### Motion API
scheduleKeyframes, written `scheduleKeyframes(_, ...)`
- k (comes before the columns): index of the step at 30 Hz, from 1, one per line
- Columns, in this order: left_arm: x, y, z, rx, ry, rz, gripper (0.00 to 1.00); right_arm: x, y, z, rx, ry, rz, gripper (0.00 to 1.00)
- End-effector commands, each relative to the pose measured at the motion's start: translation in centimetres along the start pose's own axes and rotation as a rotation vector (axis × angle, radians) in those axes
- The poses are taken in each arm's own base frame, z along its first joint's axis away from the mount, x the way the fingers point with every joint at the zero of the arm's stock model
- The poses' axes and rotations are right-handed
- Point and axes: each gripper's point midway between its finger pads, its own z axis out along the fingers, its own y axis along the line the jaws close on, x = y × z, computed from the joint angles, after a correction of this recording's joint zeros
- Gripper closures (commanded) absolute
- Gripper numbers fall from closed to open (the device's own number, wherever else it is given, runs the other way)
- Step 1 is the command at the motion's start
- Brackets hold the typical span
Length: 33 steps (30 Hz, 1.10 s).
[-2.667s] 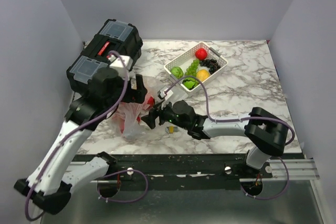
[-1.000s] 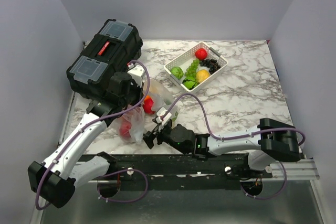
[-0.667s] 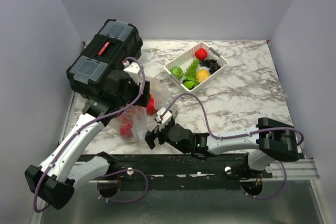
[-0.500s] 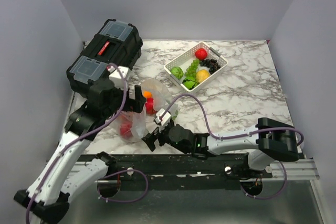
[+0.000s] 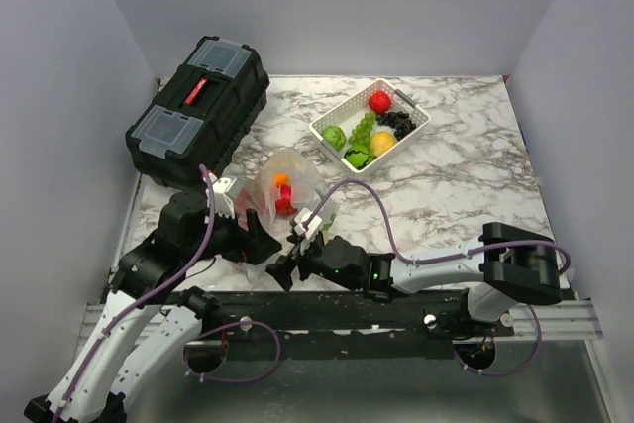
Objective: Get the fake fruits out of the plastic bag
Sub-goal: Adjust the plastic bag at the center of the board, then take out the fake fruit from the plastic bag.
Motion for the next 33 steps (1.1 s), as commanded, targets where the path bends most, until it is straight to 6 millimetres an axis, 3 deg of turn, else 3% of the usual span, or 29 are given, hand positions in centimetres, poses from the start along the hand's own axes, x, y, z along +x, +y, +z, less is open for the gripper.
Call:
scheduleKeyframes(1, 1.9, 2.8, -0.7, -0.190, 0.070, -0.137, 0.56, -0.5, -0.7, -0.8, 0.017, -0.028, 0.020, 0.07)
scheduleKeyframes(2, 2.2, 3.7, -1.2, -0.247, 0.072, -0.157, 0.73, -0.8, -1.2, -1.2, 0.035, -0.037, 0.024, 0.07)
scheduleKeyframes(3, 2.4, 3.8, -1.5, -0.256, 0.068, -0.161, 0.78, -1.2, -1.6, -1.6, 0.048, -0.049, 0.026, 0.07)
scheduleKeyframes(8, 4.1, 3.4, -1.9, -0.191, 0.039, -0.183, 0.87, -3.3, -3.5, -3.9, 0.078, -0.111, 0.051, 0.07)
scheduleKeyframes(13, 5.2, 4.2, -2.1, -0.214, 0.050, -0.178, 1.00, -5.3, -3.4, -4.4, 0.074, -0.133, 0.060, 0.08)
scheduleKeyframes(16, 4.9, 4.3, -2.1, -0.213, 0.032, -0.145, 1.00, -6.2, -1.5, -2.8, 0.004, -0.108, 0.031, 0.18)
scheduleKeyframes(20, 4.5, 4.1, -1.7, -0.185, 0.013, -0.109, 1.00, -6.3, -0.6, 0.2, 0.003, -0.095, -0.002, 0.22)
scheduleKeyframes(24, 3.9, 3.7, -2.0, -0.158, -0.033, -0.093, 1.00, -5.0, -3.4, 3.4, 0.201, -0.067, -0.025, 0.35)
scheduleKeyframes(33, 3.0, 3.0, -2.6, -0.124, -0.104, -0.101, 1.00, -2.3, -9.9, 6.3, 0.450, -0.028, -0.161, 0.35)
